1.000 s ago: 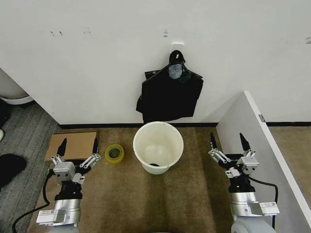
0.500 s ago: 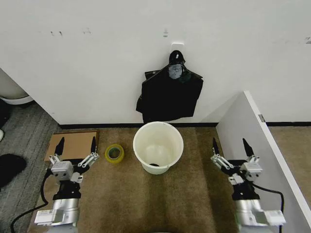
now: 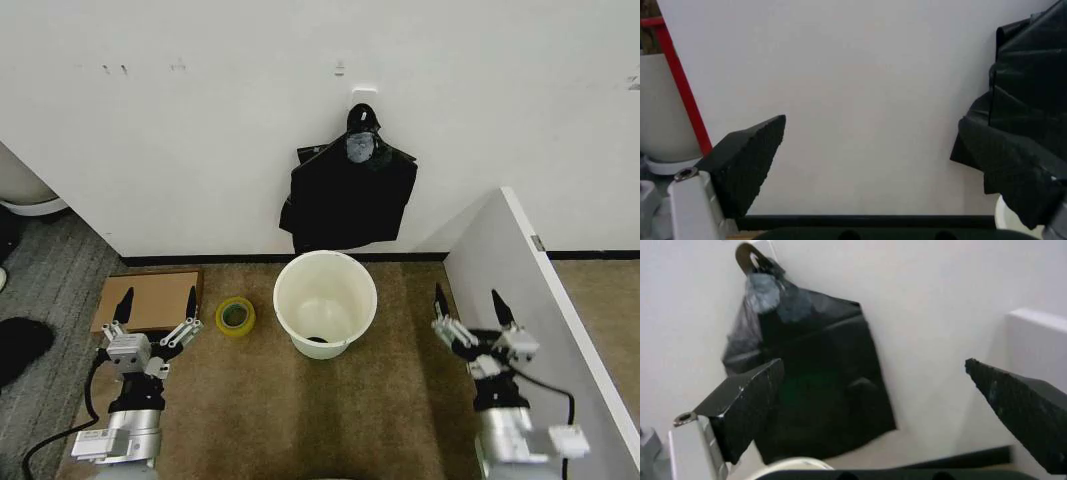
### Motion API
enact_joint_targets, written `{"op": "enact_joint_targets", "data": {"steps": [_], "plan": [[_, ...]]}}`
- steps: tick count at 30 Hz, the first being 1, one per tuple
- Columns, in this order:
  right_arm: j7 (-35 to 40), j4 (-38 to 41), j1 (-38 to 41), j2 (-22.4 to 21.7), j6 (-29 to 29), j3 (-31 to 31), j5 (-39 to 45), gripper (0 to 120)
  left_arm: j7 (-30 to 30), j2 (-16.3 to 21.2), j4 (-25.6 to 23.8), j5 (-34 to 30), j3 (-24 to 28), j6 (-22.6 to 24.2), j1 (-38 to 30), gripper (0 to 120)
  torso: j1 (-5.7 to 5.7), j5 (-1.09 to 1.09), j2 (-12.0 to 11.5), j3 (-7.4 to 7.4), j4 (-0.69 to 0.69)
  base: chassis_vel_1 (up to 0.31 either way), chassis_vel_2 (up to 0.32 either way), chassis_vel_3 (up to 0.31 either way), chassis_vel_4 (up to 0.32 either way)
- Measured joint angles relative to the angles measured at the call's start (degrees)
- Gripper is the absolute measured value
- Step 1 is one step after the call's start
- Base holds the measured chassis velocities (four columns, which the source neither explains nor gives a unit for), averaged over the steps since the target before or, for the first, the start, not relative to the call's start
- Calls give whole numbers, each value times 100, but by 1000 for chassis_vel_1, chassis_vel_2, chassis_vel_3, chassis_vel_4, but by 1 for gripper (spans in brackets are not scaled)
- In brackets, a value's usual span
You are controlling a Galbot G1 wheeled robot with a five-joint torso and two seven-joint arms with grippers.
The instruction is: Place the garbage bag over the trash bin.
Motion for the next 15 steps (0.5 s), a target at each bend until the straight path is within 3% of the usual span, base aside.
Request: {"op": "enact_joint_targets", "data": {"steps": [1,6,12,14,15], "plan": [[1,-48,123,-73,-86,-35,234,100,-4,-33,-7,25,-10,-11,16,100,0,0,0,0,-5,0,0,0,0],[95,-323,934,-320,-570,-235,1686,100,-11,-217,-63,190,-79,-150,184,100,0,0,0,0,-2,0,0,0,0],[204,-671,1829,-270,-926,-460,3136,100,-21,-355,-63,317,-81,-211,226,100,0,0,0,0,-4,0,0,0,0],[210,-703,1907,-256,-953,-477,3257,100,-21,-363,-63,325,-80,-211,226,100,0,1,-1,0,-3,0,0,0,0],[227,-801,2202,-188,-1059,-530,3754,100,-22,-397,-63,363,-79,-211,225,100,0,0,0,0,-1,0,0,0,0]]}}
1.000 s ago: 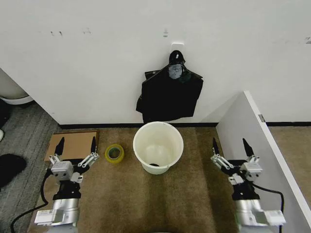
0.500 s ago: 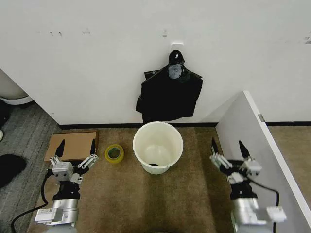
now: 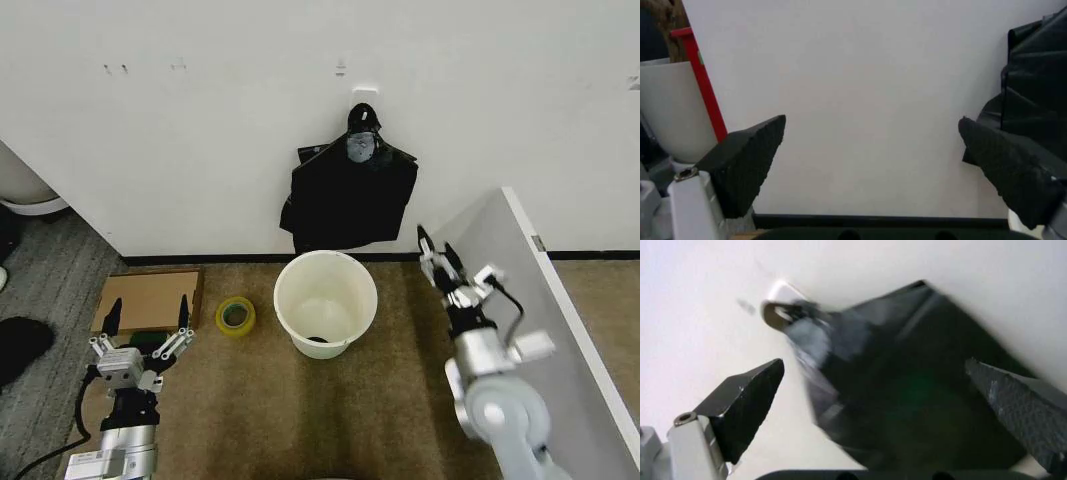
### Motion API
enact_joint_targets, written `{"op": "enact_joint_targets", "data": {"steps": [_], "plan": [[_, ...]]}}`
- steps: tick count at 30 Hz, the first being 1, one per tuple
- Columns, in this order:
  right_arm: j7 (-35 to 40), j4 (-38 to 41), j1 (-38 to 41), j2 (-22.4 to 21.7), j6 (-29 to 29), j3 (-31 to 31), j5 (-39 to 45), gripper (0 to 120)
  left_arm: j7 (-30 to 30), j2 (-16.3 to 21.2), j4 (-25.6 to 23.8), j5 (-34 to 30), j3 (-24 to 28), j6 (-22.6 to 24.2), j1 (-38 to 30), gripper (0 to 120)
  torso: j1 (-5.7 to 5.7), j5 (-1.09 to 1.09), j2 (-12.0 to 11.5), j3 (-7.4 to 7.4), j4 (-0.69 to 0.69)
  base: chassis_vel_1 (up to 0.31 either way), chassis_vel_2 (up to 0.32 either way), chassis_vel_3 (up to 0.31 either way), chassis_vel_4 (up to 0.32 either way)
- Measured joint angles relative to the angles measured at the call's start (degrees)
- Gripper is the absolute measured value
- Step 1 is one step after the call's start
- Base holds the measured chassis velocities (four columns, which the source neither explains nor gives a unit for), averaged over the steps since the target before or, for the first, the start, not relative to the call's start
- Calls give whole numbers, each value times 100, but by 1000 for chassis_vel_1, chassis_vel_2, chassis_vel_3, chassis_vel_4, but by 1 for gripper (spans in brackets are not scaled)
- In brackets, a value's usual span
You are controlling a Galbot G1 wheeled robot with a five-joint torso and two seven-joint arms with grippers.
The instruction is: Place the garbage bag over the trash bin.
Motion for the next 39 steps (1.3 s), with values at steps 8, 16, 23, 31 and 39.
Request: {"op": "enact_joint_targets", "data": {"steps": [8,16,23,31,39], "plan": [[111,-668,872,494,-239,-331,1255,100,-12,-96,2,87,-3,13,64,100,0,-1,0,0,-2,0,0,0,0],[83,-1103,1431,878,-230,-639,1330,100,-16,-300,-45,287,-10,-41,194,100,0,-1,0,0,-2,0,0,0,0],[29,-1345,1859,1078,-241,-784,1354,100,-25,-373,-95,347,-30,-102,301,100,0,0,0,0,-3,0,0,0,0],[-57,-1686,2211,1278,-245,-796,1305,100,-47,-370,-144,346,-39,-100,328,100,0,0,0,0,-2,0,0,0,0],[-98,-2028,2499,1295,-234,-655,1271,100,-71,-419,-249,346,-46,-88,385,100,0,0,0,0,-2,0,0,0,0]]}}
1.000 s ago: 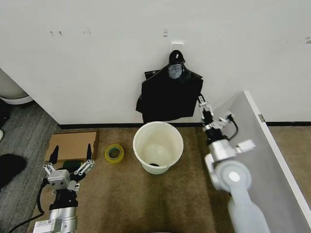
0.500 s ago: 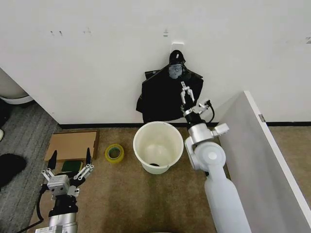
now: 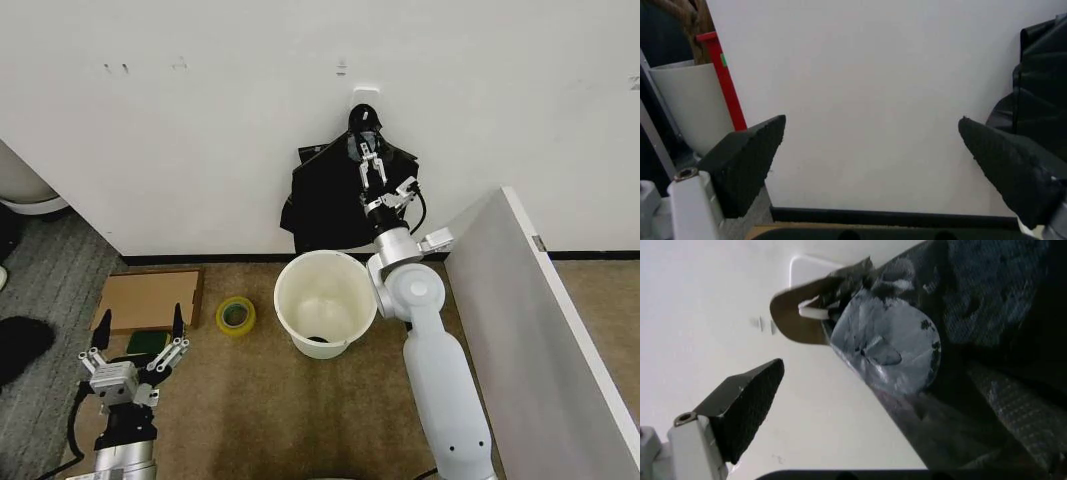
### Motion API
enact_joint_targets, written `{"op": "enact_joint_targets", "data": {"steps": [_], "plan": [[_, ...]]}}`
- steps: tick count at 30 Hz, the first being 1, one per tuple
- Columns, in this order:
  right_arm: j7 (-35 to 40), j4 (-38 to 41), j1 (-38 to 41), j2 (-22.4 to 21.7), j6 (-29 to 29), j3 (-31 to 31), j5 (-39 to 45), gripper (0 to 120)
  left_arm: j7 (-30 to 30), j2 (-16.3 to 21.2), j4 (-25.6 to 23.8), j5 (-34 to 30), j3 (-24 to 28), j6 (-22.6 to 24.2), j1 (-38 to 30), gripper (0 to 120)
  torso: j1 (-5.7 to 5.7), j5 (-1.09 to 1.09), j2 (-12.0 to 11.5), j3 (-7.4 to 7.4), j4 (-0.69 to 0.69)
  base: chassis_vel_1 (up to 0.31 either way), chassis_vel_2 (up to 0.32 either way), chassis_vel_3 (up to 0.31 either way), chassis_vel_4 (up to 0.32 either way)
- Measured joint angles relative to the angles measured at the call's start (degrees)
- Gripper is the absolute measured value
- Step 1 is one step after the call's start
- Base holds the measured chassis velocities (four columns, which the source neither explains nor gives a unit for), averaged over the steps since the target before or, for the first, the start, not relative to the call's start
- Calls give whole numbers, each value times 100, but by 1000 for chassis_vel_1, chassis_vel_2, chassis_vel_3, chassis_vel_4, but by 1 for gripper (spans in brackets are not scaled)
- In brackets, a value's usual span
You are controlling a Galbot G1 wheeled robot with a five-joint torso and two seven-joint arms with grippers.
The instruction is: Place the garbage bag over the trash bin.
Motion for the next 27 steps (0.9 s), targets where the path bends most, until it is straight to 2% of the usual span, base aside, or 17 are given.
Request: {"op": "enact_joint_targets", "data": {"steps": [5,9,11,17,19,22,25,27], "plan": [[-9,-17,42,-19,6,33,25,98,-6,-11,-2,0,0,1,5,100,0,0,0,0,0,0,0,0,0],[-9,45,57,5,27,-3,54,81,-30,-13,-2,0,5,5,-8,100,0,0,0,0,1,0,0,0,0],[-9,54,57,7,32,-3,60,78,-32,-15,-2,1,8,4,-8,100,0,0,0,0,0,0,0,0,0],[3,106,57,9,50,3,80,51,-37,0,-14,5,25,15,-24,100,0,0,0,0,0,0,0,0,0],[4,125,55,9,50,3,81,48,-37,1,-16,6,27,17,-26,100,0,0,0,0,0,0,0,0,0],[9,135,59,9,50,-3,77,29,-41,-13,-18,9,33,21,-29,100,0,0,0,0,0,0,0,0,0],[12,106,66,1,50,-13,43,16,-44,-38,-20,21,35,21,-27,100,0,0,0,0,0,0,0,0,0],[14,93,67,-2,50,-16,32,13,-45,-42,-22,23,35,21,-25,100,0,0,0,0,0,0,0,0,0]]}}
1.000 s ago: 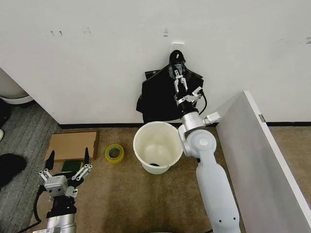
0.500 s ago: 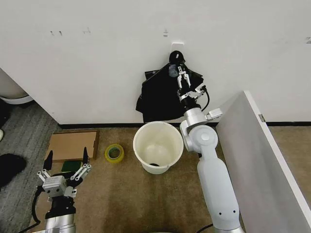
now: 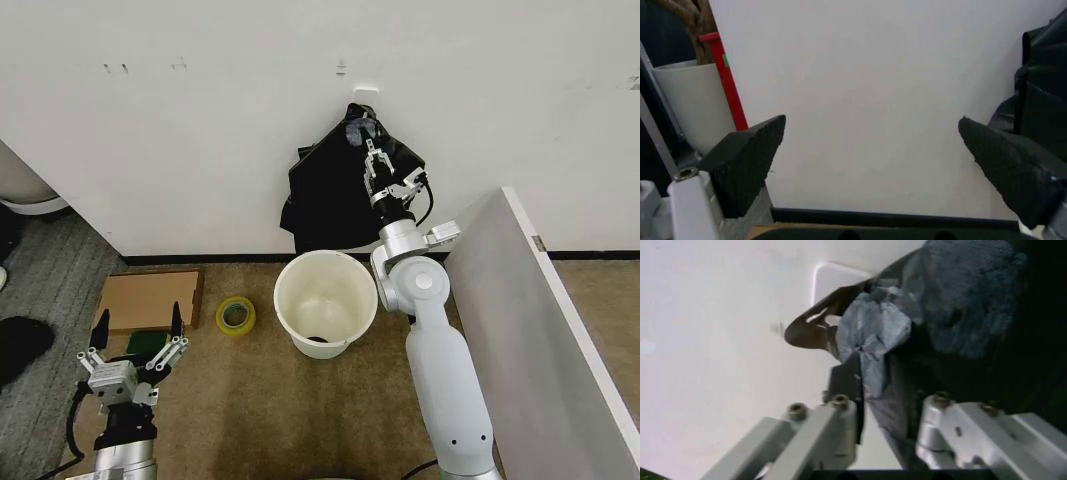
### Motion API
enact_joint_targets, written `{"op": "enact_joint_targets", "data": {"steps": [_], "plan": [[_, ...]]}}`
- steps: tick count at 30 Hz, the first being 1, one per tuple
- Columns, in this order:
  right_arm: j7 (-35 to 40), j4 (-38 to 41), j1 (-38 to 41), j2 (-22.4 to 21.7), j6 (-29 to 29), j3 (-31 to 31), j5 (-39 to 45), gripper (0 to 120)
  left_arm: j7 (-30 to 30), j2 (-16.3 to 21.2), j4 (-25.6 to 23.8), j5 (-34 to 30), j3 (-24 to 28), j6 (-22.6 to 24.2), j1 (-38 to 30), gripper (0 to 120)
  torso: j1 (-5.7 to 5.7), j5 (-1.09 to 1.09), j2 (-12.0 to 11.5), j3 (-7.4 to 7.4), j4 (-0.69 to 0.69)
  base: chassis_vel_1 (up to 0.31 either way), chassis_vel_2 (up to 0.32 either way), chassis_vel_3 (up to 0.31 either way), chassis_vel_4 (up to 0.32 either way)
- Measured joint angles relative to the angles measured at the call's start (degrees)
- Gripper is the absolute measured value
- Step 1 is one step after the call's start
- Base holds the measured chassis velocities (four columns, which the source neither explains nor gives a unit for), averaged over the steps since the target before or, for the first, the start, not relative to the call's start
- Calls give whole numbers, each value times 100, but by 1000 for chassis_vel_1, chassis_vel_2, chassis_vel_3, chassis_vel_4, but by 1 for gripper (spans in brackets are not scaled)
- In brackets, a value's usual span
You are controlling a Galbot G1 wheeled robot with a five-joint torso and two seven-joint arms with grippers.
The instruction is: Place the garbage bag over the trash bin.
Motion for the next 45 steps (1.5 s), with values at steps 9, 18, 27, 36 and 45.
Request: {"op": "enact_joint_targets", "data": {"steps": [9,18,27,36,45], "plan": [[81,11,-51,-50,0,-3,-57,0,-17,-13,6,2,0,-3,-9,100,0,0,0,0,0,0,0,0,0],[90,409,-660,-312,-8,-202,-541,0,-27,-8,58,2,42,-5,-53,100,0,1,0,-1,-1,0,0,0,0],[45,753,-1400,-486,-13,-279,-1093,0,-37,8,73,-4,80,-12,-73,100,-1,0,1,-1,0,0,0,0,0],[-19,1295,-2328,-817,57,-279,-1869,0,-46,45,150,-21,107,-16,-148,100,-1,0,1,-1,0,0,0,0,0],[-77,2017,-3581,-1228,363,-321,-3067,0,-54,131,270,-55,142,-10,-292,100,-1,0,1,-1,0,0,0,0,0]]}}
